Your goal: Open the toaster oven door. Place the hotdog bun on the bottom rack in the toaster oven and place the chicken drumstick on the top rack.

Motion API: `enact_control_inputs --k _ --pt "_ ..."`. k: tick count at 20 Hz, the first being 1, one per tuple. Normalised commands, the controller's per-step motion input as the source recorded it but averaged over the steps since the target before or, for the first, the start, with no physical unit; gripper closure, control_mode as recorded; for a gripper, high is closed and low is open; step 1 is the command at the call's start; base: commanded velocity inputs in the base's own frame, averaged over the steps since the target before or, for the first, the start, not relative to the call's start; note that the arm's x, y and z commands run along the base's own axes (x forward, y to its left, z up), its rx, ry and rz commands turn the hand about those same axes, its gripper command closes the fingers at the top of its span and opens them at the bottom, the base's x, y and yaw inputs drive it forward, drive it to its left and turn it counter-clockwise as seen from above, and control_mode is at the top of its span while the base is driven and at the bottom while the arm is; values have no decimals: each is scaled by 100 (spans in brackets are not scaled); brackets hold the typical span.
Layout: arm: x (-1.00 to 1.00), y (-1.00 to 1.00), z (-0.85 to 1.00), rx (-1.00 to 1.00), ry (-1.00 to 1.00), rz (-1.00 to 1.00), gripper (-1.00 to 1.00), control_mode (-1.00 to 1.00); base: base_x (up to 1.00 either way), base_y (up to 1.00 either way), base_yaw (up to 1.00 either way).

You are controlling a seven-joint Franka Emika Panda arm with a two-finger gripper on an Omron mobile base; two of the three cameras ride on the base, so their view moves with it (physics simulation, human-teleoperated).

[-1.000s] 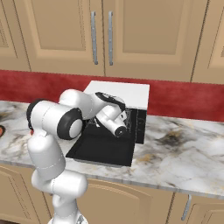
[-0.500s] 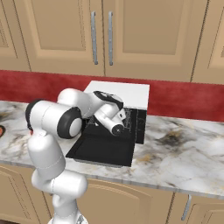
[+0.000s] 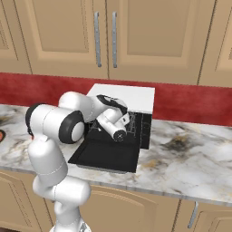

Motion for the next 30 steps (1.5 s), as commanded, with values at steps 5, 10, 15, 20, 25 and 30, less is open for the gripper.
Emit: enact_control_inputs --k 5,10,15,20,25,30 --pt "9 12 -33 0 -12 0 -100 -100 0 0 0" --pt "6 18 -32 0 -10 0 -100 -100 0 0 0" --pt "18 23 -11 -2 0 -1 -100 -100 0 0 0" --pt "30 25 -2 -2 4 -3 -100 -100 0 0 0" --pt "25 12 -4 0 4 -1 100 -100 0 0 0" --pt "6 13 -8 0 0 0 100 -100 0 0 0"
